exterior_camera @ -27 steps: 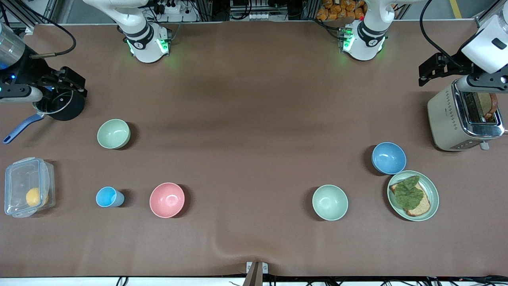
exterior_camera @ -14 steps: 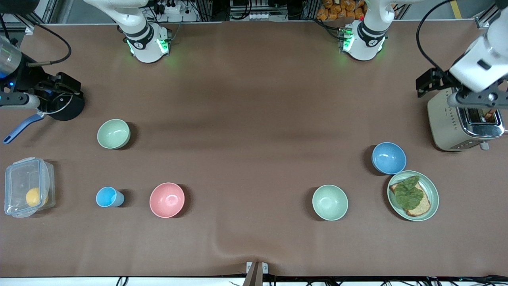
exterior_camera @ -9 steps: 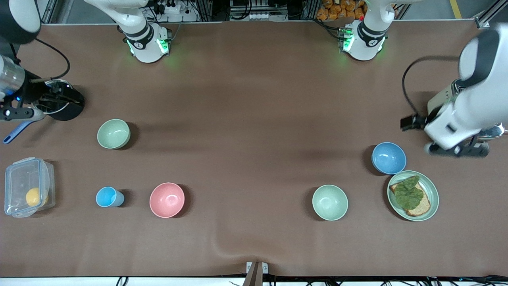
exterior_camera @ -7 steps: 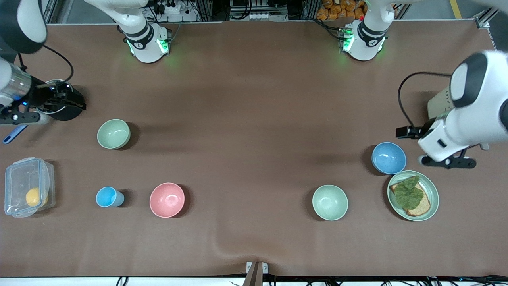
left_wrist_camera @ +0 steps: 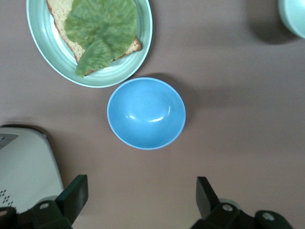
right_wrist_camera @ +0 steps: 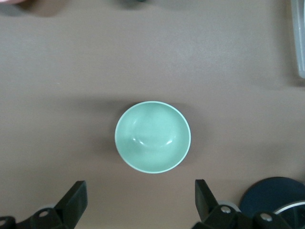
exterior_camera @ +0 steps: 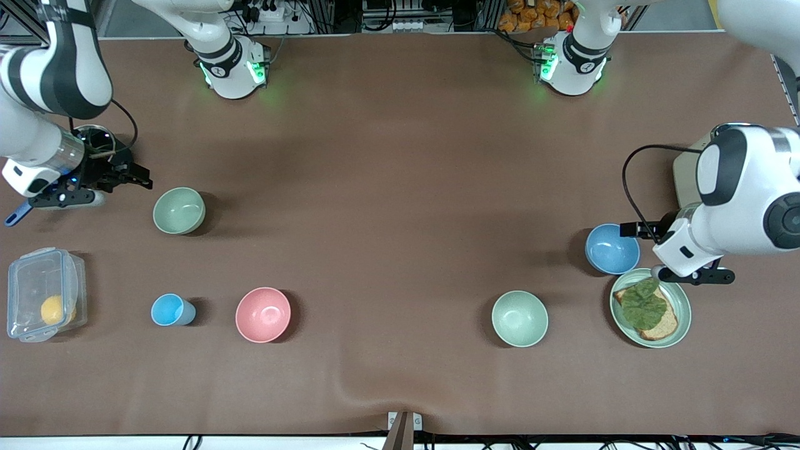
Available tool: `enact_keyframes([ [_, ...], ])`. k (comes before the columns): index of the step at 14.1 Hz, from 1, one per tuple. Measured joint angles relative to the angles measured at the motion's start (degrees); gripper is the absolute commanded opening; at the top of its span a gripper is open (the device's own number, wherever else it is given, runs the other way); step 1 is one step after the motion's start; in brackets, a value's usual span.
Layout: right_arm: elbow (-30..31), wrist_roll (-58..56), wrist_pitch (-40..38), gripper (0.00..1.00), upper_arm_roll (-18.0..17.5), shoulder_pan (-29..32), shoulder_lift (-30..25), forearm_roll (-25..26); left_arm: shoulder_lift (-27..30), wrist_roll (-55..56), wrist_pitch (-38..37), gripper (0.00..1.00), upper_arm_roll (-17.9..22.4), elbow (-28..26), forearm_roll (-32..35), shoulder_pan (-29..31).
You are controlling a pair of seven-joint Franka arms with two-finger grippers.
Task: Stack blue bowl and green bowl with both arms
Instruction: 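Lower both grippers and grasp the rims of the blue and green bowls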
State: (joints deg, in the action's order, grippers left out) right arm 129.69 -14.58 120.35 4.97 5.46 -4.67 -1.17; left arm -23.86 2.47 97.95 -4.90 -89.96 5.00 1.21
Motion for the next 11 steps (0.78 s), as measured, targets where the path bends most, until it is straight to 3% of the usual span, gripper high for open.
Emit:
enact_keyframes([
  [5, 7.3, -4.9, 11.9, 1.0, 2.7, 0.2, 1.3, 0.0, -5.4, 0.0, 4.0, 1.0, 0.0, -0.8, 0.0, 2.0],
  [11, 10.3, -8.6, 23.4, 0.86, 4.6, 1.0, 7.1, 0.0, -6.2, 0.1, 15.5, 1.0, 0.1, -7.9, 0.0, 4.8],
])
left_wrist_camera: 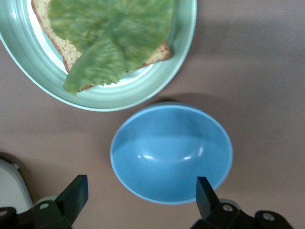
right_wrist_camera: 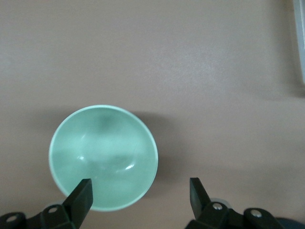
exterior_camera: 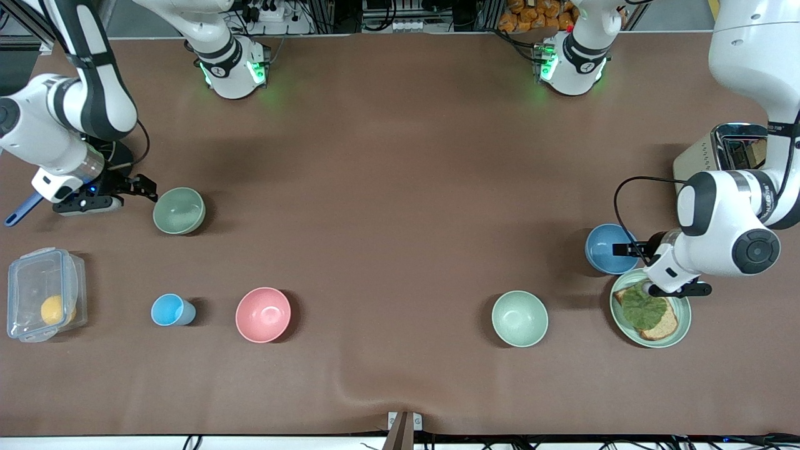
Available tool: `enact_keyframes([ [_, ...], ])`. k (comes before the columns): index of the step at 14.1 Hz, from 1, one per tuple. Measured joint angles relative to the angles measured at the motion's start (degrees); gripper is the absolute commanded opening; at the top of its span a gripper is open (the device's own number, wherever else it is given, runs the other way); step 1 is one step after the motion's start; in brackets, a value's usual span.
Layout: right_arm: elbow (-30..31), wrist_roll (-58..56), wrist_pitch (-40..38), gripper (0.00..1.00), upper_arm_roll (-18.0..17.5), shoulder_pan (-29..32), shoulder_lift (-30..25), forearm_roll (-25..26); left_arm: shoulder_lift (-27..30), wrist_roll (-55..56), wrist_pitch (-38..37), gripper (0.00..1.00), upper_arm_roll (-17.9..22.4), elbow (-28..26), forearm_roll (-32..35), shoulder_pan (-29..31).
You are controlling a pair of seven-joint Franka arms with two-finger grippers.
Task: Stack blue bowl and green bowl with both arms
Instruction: 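Lower both grippers and grasp the rims of the blue and green bowls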
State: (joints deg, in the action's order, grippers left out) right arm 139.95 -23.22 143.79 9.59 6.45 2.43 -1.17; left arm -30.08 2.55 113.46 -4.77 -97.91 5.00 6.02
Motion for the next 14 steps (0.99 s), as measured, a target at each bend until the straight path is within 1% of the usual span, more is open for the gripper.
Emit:
enact_keyframes([
  [3, 0.6, 0.0, 5.3, 0.7, 0.0, 0.0, 3.6, 0.0, 0.0, 0.4, 12.0, 1.0, 0.0, -6.9, 0.0, 0.4],
  [5, 0.6, 0.0, 7.4, 0.69, 0.0, 0.0, 5.2, 0.0, -0.3, 0.9, 18.5, 1.0, 0.0, -11.1, 0.3, 0.3],
  [6, 0.7, 0.0, 8.5, 0.65, 0.0, 0.0, 5.9, 0.0, -0.4, 1.2, 19.7, 1.0, 0.0, -12.1, 0.9, 0.4],
  [7, 0.7, 0.0, 9.8, 0.56, 0.0, 0.0, 6.7, 0.0, -0.6, 1.7, 20.1, 1.0, 0.0, -12.5, 1.7, 0.4],
  [9, 0.9, 0.0, 12.1, 0.54, 0.0, 0.1, 8.3, 0.0, -0.6, 2.0, 20.2, 1.0, 0.1, -12.5, 2.7, 1.1],
  [10, 0.9, 0.0, 12.7, 0.51, 0.0, 0.0, 9.0, 0.0, -0.6, 2.0, 20.3, 1.0, 0.1, -12.4, 2.7, 1.5],
  [11, 0.9, 0.0, 13.2, 0.39, 0.0, 0.0, 9.6, 0.0, -0.6, 2.1, 20.4, 1.0, 0.1, -12.3, 2.7, 1.6],
  [13, 0.9, 0.0, 14.2, 0.0, 0.0, 0.0, 10.6, 0.0, -0.6, 2.7, 20.4, 1.0, 0.1, -12.3, 2.7, 1.6],
  [14, 0.9, 0.0, 14.5, 0.0, 0.0, 0.0, 10.9, 0.0, -0.6, 3.9, 20.4, 1.0, 0.1, -12.4, 2.7, 1.5],
])
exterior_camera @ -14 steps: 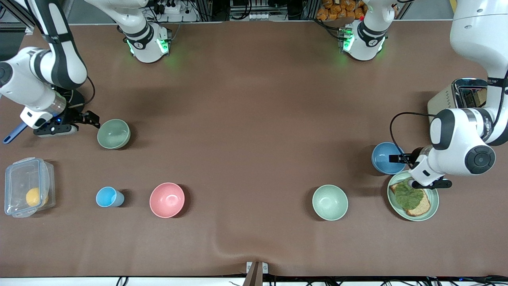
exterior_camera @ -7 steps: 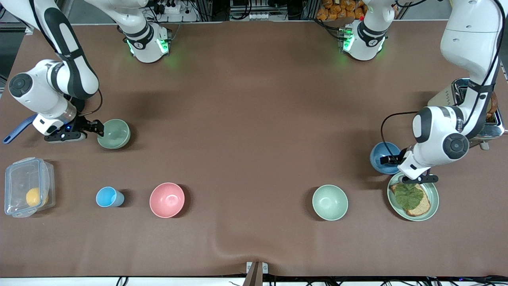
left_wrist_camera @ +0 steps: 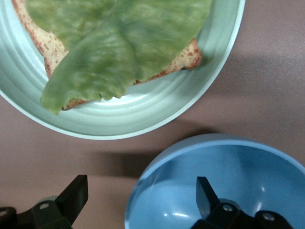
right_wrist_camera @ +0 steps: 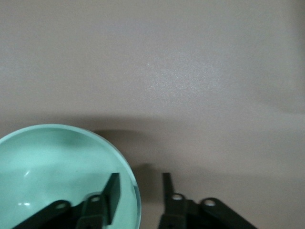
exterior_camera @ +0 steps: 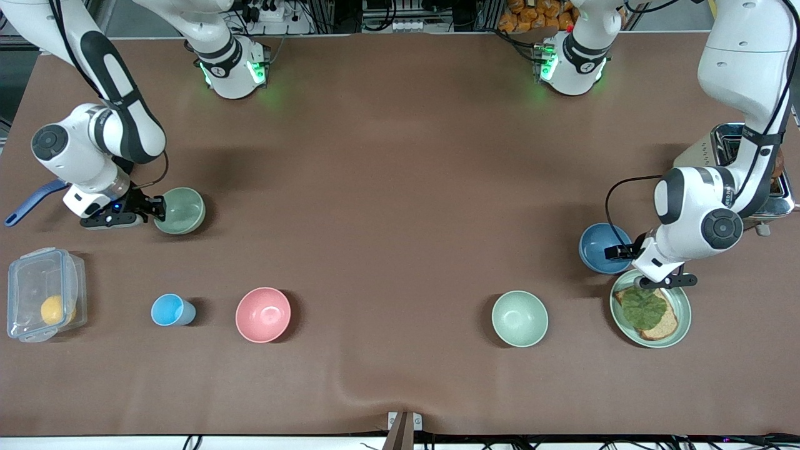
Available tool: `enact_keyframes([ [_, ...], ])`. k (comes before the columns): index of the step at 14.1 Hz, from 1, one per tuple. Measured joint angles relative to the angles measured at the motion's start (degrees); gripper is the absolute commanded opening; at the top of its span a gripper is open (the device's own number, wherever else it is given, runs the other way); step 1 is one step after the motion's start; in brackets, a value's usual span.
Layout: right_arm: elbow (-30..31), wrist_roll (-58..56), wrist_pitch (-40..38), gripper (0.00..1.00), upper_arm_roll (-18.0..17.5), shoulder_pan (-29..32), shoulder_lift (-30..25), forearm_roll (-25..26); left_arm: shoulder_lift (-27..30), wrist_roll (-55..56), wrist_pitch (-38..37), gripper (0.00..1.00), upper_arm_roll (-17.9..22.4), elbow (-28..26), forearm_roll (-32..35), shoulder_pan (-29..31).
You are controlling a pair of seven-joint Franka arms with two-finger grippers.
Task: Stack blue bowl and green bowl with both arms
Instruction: 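Lower both grippers and grasp the rims of the blue and green bowls, then carry the blue bowl with the left gripper while the right gripper carries the green bowl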
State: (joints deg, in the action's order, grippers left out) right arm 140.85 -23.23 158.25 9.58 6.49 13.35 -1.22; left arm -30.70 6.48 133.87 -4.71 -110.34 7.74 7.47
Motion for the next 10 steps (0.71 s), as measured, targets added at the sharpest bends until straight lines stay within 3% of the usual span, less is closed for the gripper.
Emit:
enact_keyframes([
  [1, 0.0, 0.0, 0.2, 0.0, 0.0, 0.0, 0.2, 0.0, -0.2, 1.2, 0.0, 1.0, -0.1, -0.2, 0.0, -0.1],
  [2, 0.0, 0.0, 0.2, 0.0, -0.1, 0.0, 0.3, 0.0, -0.5, 2.4, 0.0, 0.63, -0.1, -0.4, 0.0, -0.2],
  [3, -0.1, 0.0, 0.2, 0.0, -0.2, 0.0, 0.1, -0.1, -0.9, 3.6, 0.0, 0.14, -0.2, -0.5, 0.0, -0.4],
  [4, -0.1, 0.2, -0.1, 0.0, -0.3, -0.2, -0.2, -0.1, -1.1, 4.9, 0.0, 0.0, -0.2, -0.5, 0.0, -0.5],
  [6, -0.6, 3.5, -2.0, 0.0, -0.8, -0.7, -0.5, -0.2, -1.2, 6.1, 0.0, 0.0, -0.3, -0.4, 0.0, -0.7],
  [10, -3.8, 15.4, -11.8, 0.0, -6.1, -2.0, -2.2, -0.3, -1.0, 6.2, 0.0, 0.0, -0.4, -0.2, 0.0, -0.7],
])
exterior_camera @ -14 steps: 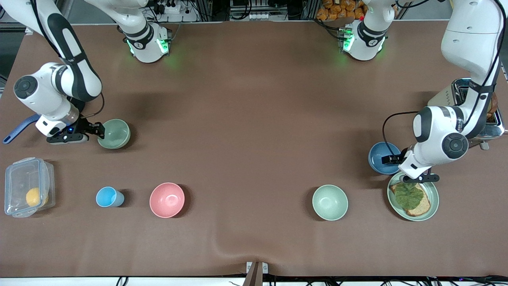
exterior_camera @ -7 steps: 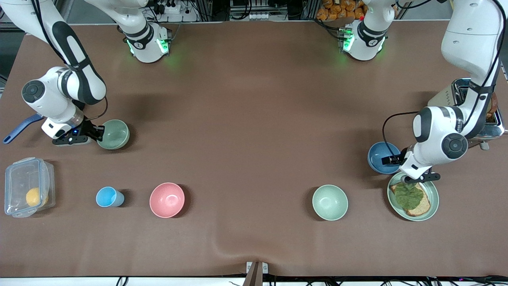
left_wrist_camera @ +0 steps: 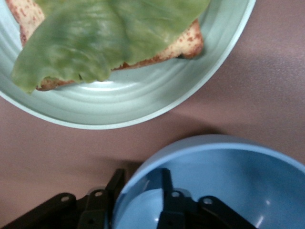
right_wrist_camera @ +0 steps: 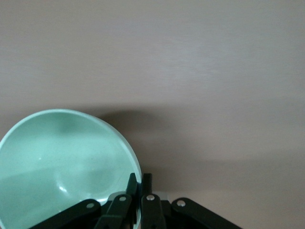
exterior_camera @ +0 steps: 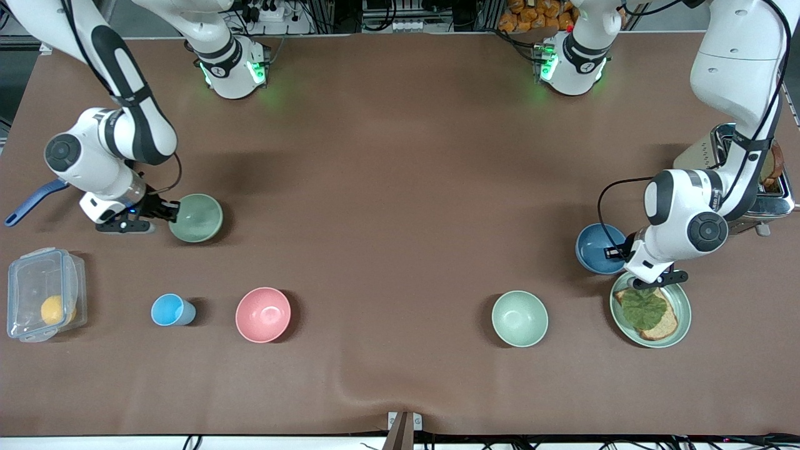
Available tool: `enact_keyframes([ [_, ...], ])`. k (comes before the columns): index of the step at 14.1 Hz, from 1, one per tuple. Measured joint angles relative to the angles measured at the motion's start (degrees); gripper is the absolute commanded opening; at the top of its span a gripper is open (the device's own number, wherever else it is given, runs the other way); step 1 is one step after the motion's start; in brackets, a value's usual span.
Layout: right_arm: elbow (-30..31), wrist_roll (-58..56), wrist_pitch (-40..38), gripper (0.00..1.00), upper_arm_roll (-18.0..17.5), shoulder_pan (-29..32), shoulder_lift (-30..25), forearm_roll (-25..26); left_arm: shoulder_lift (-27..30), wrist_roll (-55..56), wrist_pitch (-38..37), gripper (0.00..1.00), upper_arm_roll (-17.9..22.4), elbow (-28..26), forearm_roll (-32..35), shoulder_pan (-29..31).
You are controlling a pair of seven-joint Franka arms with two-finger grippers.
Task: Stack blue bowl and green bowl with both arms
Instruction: 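Carry the blue bowl with the left gripper while the right gripper carries the green bowl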
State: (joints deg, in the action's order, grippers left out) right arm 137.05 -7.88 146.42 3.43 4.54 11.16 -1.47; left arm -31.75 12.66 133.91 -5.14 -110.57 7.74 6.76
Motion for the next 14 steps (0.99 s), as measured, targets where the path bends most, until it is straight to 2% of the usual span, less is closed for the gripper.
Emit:
enact_keyframes([
  [3, -4.8, 10.5, -10.8, 0.0, -4.2, -0.3, -1.2, -0.1, 0.9, 0.1, -0.1, 0.0, 0.0, 0.5, 0.0, 0.1],
  [5, -7.2, 17.6, -14.5, 0.0, -7.3, -0.8, -2.0, -0.1, 1.8, 0.1, 0.0, 0.0, 0.0, 1.0, 0.0, 0.2],
  [9, -8.5, 33.8, -15.3, 0.0, -15.3, -2.8, -3.1, -0.3, 5.4, 0.5, -0.5, 0.0, -1.7, 1.5, -0.7, 0.4],
  [12, -9.5, 43.2, -15.4, 0.0, -19.9, -4.9, -3.2, -0.4, 8.7, 1.4, -5.2, 0.0, -4.4, 1.5, -4.6, 0.3],
  [14, -10.4, 50.8, -15.3, 0.0, -24.3, -5.3, -3.2, -0.4, 10.7, 5.1, -8.0, 0.0, -7.0, 1.5, -5.5, 0.3],
])
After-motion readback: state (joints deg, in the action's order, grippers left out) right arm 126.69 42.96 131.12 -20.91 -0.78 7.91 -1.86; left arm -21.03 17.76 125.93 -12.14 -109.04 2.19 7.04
